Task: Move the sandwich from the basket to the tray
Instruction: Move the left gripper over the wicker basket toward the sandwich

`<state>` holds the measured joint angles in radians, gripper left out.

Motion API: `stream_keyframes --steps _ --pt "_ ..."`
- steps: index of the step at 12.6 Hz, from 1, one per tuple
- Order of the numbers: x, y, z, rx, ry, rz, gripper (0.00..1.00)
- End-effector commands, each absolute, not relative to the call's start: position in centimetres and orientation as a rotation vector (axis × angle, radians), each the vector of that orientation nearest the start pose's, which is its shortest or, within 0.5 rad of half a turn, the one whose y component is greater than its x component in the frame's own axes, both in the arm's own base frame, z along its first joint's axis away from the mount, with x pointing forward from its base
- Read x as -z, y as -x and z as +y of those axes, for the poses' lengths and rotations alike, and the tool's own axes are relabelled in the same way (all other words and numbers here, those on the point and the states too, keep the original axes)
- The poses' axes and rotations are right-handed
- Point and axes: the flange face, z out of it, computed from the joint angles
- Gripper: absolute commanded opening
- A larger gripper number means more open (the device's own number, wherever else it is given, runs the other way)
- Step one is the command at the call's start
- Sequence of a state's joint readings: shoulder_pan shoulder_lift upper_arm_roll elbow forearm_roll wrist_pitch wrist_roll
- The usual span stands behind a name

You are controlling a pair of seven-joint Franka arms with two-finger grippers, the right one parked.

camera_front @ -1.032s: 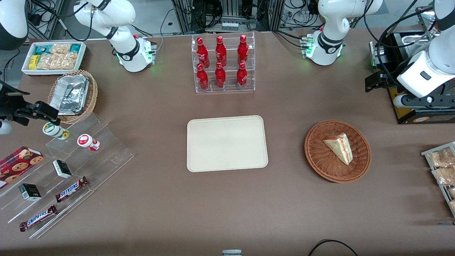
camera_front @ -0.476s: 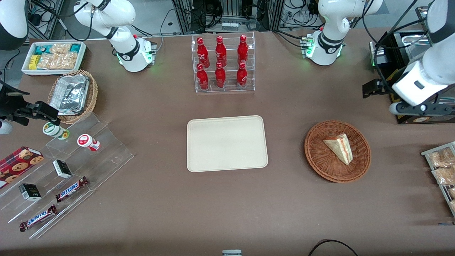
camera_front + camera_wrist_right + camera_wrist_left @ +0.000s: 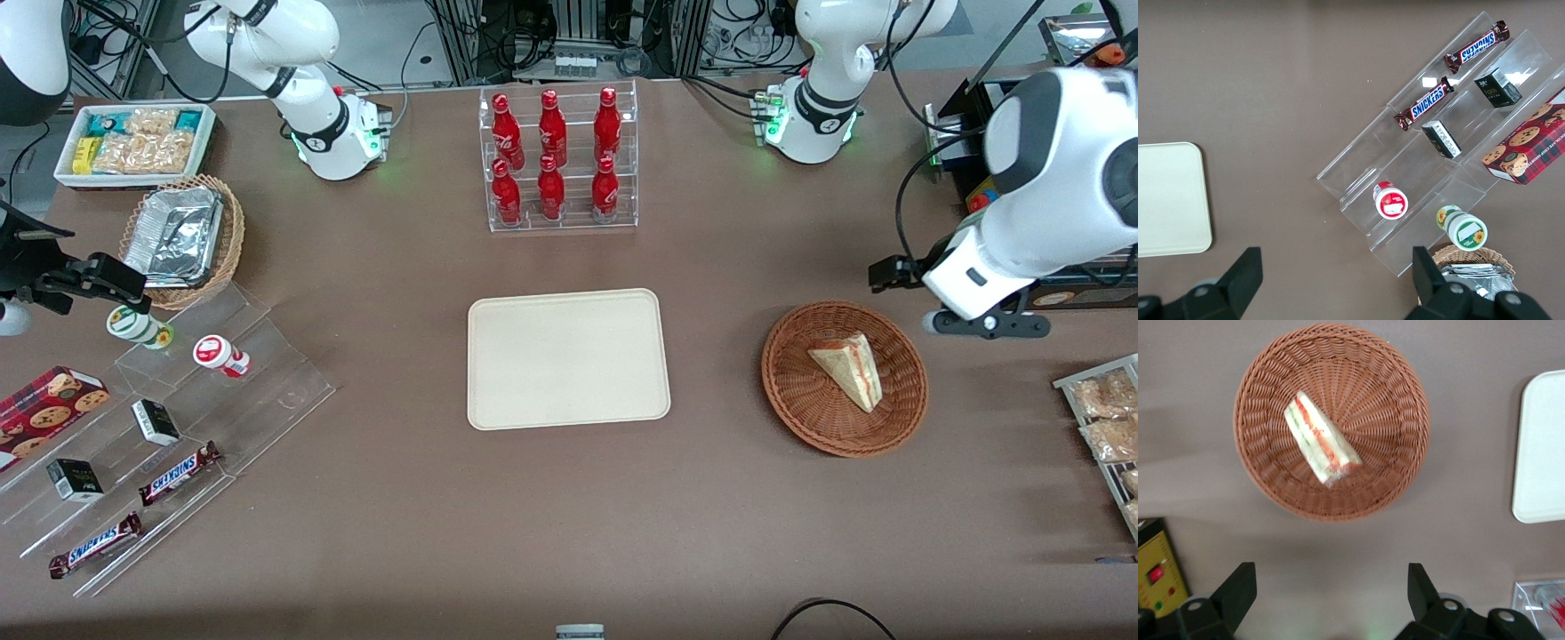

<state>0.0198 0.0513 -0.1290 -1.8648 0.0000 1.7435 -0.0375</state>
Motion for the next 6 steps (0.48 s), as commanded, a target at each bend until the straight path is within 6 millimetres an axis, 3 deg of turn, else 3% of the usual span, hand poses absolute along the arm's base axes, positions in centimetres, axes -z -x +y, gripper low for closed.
stream_keyframes --steps 1,6 --pt "-44.2 -54.7 -5.7 -0.2 3.117 0.141 1.0" --pt "-38.7 -53.9 -5.4 -0.087 3.121 0.138 1.0"
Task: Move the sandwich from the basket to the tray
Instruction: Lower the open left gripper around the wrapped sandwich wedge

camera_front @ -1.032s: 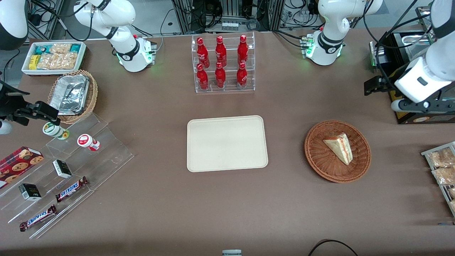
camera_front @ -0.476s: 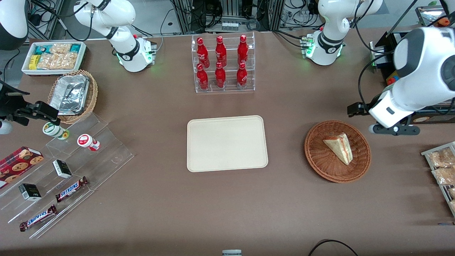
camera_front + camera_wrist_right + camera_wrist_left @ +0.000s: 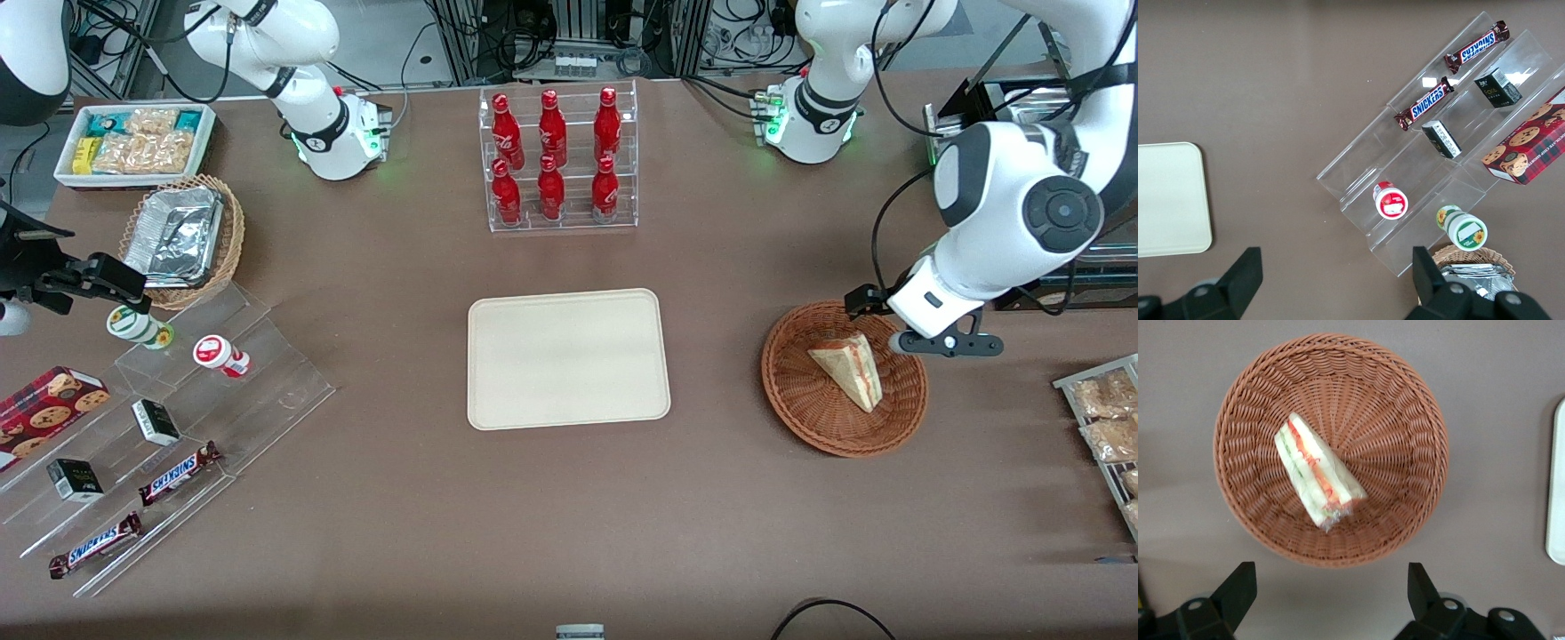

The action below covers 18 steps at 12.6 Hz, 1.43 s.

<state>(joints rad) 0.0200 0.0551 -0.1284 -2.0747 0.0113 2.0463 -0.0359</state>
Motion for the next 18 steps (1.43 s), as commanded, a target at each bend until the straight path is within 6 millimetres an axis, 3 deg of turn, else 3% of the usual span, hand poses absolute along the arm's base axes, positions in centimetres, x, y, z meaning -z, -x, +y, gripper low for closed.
stream_keyframes --steps 1,6,12,14,18 --pt "-38.3 -54.0 -5.3 -0.082 3.123 0.117 1.0" --pt "-36.7 -54.8 -4.6 -0.048 3.127 -0.155 1.0" --pt "-34.8 -55.1 -4.6 -0.068 3.025 -0.781 1.0" --pt "-33.7 -54.7 -3.3 -0.064 3.008 -0.849 1.0" --pt "-32.1 -54.3 -3.3 -0.045 2.991 -0.932 1.0"
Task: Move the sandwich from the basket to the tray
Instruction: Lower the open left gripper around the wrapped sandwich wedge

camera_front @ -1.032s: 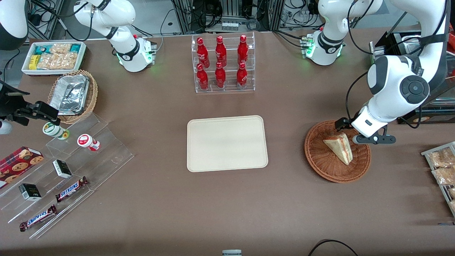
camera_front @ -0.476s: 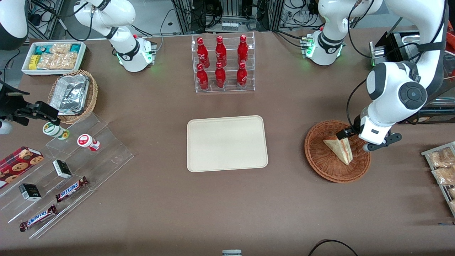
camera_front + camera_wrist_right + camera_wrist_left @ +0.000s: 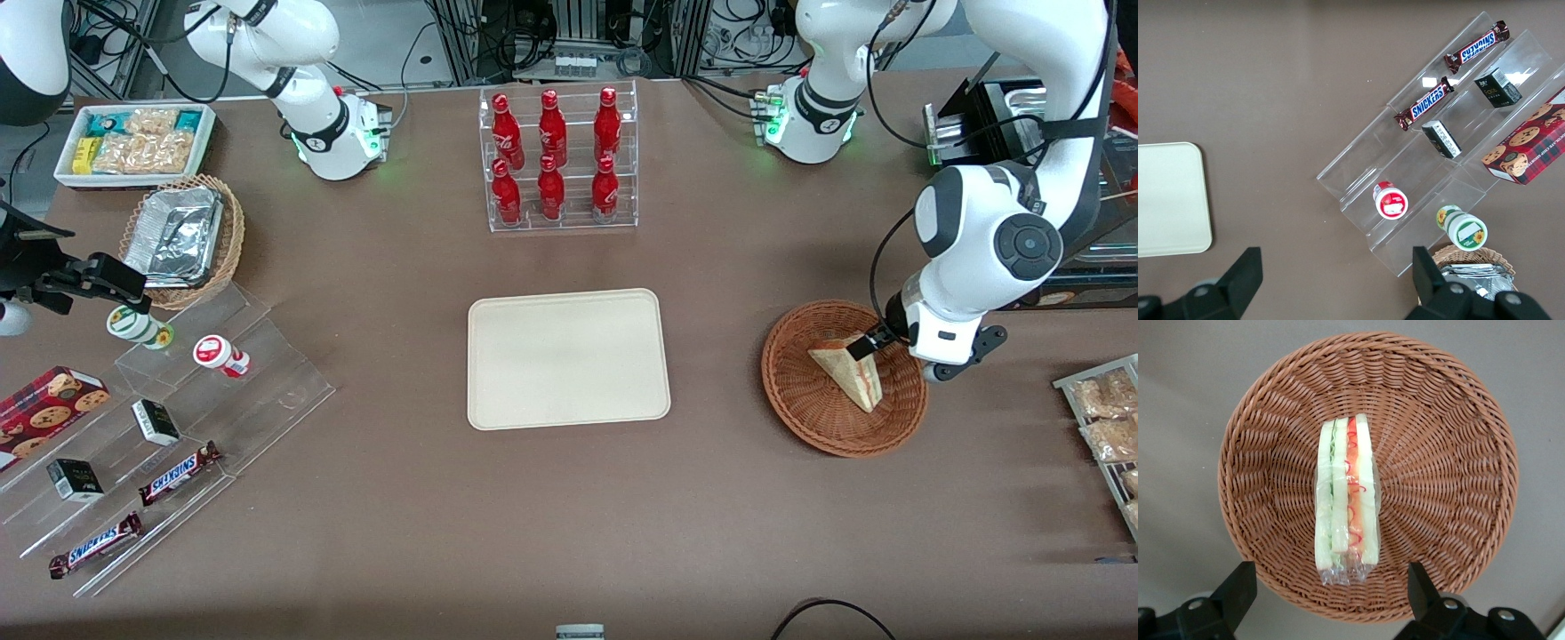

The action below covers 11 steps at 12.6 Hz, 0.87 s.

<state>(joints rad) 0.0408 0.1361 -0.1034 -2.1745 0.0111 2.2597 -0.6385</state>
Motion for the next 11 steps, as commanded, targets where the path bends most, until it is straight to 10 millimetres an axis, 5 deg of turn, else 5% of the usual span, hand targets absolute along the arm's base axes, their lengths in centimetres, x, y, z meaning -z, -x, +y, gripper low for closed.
stream_keyframes --steps 1,11 --pt "-31.5 -54.5 -3.4 -0.048 2.976 -0.98 1.0" --pt "-26.0 -55.1 -3.7 -0.055 2.95 -1.091 1.0"
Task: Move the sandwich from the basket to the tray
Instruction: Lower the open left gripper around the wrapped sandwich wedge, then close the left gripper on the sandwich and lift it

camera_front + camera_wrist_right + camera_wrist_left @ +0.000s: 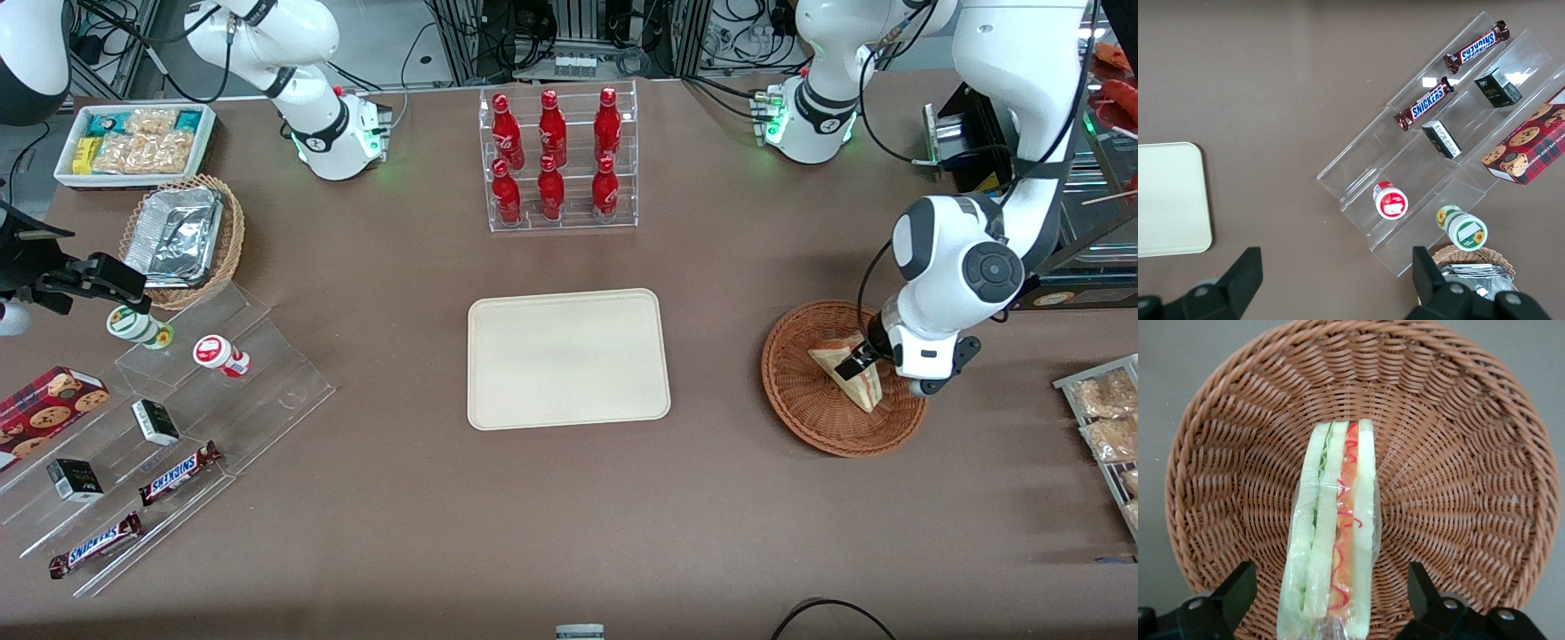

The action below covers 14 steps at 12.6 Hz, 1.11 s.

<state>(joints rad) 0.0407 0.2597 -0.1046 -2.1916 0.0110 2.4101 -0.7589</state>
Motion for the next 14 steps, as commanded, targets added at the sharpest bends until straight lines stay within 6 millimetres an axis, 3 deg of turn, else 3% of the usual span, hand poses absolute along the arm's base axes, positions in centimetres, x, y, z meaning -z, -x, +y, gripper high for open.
stream_keyframes --steps 1,2,4,5,6,8,11,14 --pt "-25.8 -54.9 -3.7 -0.064 2.946 -1.094 0.97" --pt "-25.5 -54.7 -3.7 -0.076 2.937 -1.11 0.84" --pt "-24.9 -54.0 -3.8 -0.105 2.925 -1.111 0.28" --pt "-25.1 -54.0 -3.8 -0.111 2.926 -1.099 0.09" --pt "-25.5 -53.9 -3.7 -0.12 2.927 -1.082 0.0" --pt "-27.0 -54.0 -4.2 -0.115 2.936 -1.044 0.0" --pt "-31.3 -55.4 -5.1 -0.157 2.986 -0.854 0.0" --pt "-33.8 -56.5 -9.1 -0.219 3.037 -0.632 0.0"
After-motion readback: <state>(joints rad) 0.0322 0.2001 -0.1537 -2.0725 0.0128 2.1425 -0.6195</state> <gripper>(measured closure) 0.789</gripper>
